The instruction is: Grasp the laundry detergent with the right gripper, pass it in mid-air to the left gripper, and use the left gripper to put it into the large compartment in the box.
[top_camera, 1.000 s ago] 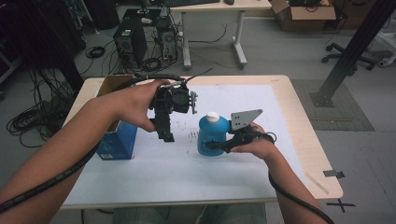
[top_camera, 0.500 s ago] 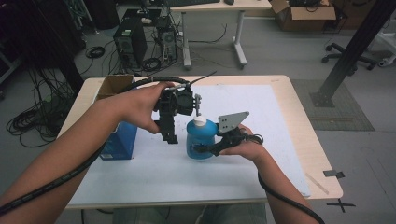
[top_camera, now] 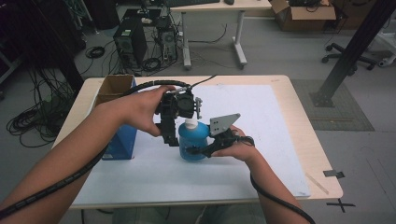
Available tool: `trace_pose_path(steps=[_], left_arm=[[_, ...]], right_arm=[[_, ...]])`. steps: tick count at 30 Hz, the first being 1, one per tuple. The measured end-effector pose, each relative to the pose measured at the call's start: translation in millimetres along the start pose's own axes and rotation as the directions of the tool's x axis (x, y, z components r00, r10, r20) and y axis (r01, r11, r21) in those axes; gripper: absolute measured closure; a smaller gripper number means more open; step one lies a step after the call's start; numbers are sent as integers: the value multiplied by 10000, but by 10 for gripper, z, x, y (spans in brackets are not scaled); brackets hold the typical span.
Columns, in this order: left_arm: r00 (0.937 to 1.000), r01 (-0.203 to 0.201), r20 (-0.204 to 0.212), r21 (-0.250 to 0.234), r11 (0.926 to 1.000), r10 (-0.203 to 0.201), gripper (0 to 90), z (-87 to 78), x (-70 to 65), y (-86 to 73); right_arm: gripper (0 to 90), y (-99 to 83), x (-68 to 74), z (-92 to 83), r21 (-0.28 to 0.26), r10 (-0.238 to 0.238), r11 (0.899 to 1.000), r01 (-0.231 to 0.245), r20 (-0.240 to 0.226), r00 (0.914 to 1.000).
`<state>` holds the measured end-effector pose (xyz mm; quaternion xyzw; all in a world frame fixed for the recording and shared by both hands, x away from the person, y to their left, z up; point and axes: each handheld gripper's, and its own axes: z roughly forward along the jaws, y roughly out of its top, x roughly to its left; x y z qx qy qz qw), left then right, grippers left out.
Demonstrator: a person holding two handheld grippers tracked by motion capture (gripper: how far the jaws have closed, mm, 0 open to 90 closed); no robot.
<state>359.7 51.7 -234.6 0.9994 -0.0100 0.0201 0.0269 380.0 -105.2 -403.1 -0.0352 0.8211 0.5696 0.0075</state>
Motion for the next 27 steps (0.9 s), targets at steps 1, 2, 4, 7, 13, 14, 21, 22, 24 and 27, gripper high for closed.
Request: trace_pose_path(steps=[1, 2, 4, 7, 13, 14, 21, 22, 24, 27], left_arm=[[10000, -21, -9, -34, 10000, 21, 2, 7, -4, 4], [10000, -20, 12, -29, 10000, 20, 2, 9, -8, 9], [10000, -77, -1, -14, 10000, 77, 2, 17, -17, 18], [9999, -117, -55, -22, 9999, 117, 2, 15, -31, 22], [9998, -119, -144, -21, 9999, 119, 2, 9, -49, 10], [9998, -109, -138, -15, 9999, 109, 2, 13, -51, 11], [9998, -93, -168, 57, 9999, 94, 2, 49, -56, 67], [9998, -115, -191, 62, 9999, 116, 2, 52, -56, 78], [9997, -131, -203, 27, 9999, 131, 2, 54, -60, 100], [9995, -206, -239, 10, 9998, 206, 2, 56, -68, 126]], right_arm=[[457, 6, -1, 15, -16, 8, 10000, -8, -17, 10000], [457, 14, -4, 28, -34, 0, 10000, 0, -33, 10000], [457, 32, -9, 52, -47, -8, 10000, 8, -12, 10000], [457, 61, -12, 81, -82, -43, 10000, 42, -38, 10000], [457, 92, -7, 116, -91, -74, 9999, 73, -91, 9999], [457, 94, -5, 120, -70, -77, 9999, 76, -80, 9999], [456, 111, -1, 152, -67, -98, 9999, 98, -53, 9999], [456, 113, 1, 154, -60, -102, 9999, 101, -45, 9999], [456, 117, 4, 161, -52, -96, 9999, 96, -35, 9999], [456, 119, 3, 164, -61, -101, 9999, 101, -8, 9999]])
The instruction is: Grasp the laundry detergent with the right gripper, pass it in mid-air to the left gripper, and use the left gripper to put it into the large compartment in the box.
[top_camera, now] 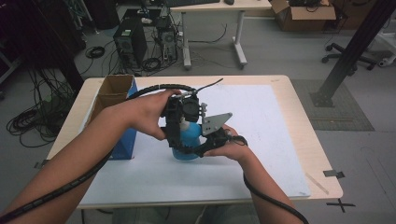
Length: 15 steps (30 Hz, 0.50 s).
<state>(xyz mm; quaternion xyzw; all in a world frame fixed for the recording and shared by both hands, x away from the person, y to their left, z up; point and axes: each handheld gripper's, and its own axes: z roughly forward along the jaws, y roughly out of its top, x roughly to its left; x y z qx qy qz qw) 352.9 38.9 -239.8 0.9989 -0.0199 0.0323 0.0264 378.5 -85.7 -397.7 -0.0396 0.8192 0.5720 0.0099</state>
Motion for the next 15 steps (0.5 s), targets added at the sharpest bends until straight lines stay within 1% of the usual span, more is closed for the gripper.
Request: trace_pose_path(steps=[4, 8, 15], left_arm=[[10000, -84, 0, -110, 9999, 84, 2, 16, 1, 13], [10000, 8, -85, -87, 10000, -9, 2, 55, 14, 8], [9999, 29, -118, -83, 10000, -30, 4, 81, 20, 5]], right_arm=[[456, 8, -4, 2, 29, 12, 10000, -12, 19, 10000], [456, 19, -1, 4, 28, -9, 10000, 9, 15, 10000], [455, 27, -5, 15, 44, -67, 10000, 67, 35, 10000]])
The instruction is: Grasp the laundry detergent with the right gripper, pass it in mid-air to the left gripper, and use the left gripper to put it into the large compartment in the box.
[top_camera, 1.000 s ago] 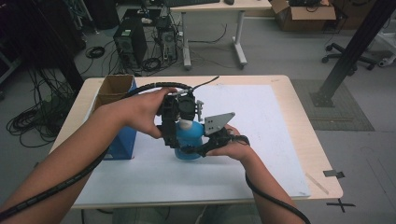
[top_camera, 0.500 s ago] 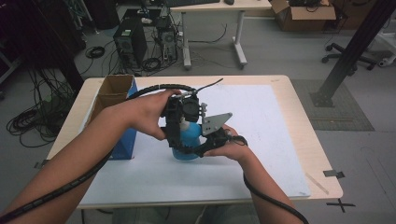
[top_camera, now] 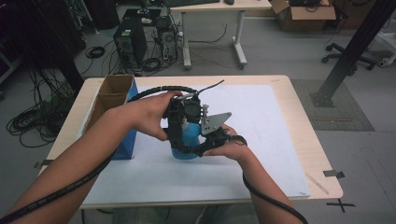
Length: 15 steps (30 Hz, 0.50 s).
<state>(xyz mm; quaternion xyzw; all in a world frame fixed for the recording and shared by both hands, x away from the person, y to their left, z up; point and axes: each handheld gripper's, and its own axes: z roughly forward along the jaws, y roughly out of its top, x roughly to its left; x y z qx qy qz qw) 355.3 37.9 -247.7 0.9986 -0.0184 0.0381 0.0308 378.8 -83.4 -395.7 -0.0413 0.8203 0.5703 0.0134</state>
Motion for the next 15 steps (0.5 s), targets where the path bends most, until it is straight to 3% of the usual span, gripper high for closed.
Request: trace_pose_path(steps=[15], left_arm=[[9996, -190, -202, 135, 9997, 193, 56, 32, -21, 57]], right_arm=[[455, -2, 14, -11, -76, 143, 9999, -143, 2, 9999]])
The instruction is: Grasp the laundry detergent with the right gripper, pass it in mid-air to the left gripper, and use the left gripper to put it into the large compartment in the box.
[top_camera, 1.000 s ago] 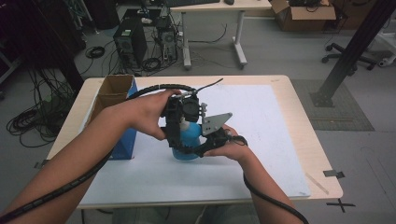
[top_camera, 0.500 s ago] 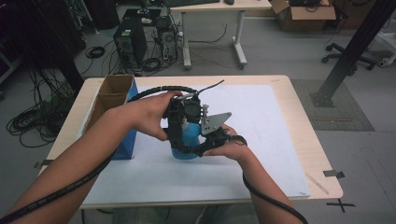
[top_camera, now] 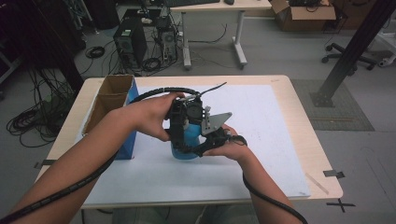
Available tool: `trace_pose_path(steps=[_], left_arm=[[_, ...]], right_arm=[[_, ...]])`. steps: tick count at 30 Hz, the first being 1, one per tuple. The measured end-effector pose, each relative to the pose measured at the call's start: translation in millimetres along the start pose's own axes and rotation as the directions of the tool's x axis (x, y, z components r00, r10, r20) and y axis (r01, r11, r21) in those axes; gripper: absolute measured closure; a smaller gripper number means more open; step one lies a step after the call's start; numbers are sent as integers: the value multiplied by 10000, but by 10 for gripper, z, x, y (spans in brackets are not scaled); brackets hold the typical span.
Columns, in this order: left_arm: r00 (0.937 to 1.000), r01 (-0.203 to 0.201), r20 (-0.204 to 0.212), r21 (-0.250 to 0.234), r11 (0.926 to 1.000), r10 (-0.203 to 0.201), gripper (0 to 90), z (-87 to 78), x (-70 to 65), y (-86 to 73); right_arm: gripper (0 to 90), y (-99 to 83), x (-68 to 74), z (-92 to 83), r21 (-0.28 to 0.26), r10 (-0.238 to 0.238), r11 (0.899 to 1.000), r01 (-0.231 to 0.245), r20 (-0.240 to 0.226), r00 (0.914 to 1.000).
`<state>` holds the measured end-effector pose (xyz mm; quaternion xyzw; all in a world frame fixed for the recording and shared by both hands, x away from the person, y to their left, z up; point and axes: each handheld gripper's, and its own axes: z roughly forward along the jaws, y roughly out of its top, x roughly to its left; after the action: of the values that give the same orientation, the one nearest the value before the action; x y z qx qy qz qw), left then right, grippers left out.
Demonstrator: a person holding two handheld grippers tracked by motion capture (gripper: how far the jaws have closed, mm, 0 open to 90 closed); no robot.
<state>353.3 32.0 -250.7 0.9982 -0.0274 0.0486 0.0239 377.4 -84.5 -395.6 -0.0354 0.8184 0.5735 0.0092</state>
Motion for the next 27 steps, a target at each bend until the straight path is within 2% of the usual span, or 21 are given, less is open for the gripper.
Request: trace_pose_path(steps=[9, 12, 27], left_arm=[[9995, -39, -303, 149, 9999, 44, 120, 15, -14, 12], [9995, -76, -292, 160, 9998, 81, 162, 4, -13, 11], [9990, -147, -413, 276, 9995, 158, 238, 17, -22, 29]], right_arm=[[456, 10, 6, -10, -58, -42, 10000, 42, 26, 10000], [456, 12, 7, -11, -51, -60, 10000, 60, 32, 10000], [456, 18, 18, -21, -92, 3, 10000, -2, 69, 10000]])
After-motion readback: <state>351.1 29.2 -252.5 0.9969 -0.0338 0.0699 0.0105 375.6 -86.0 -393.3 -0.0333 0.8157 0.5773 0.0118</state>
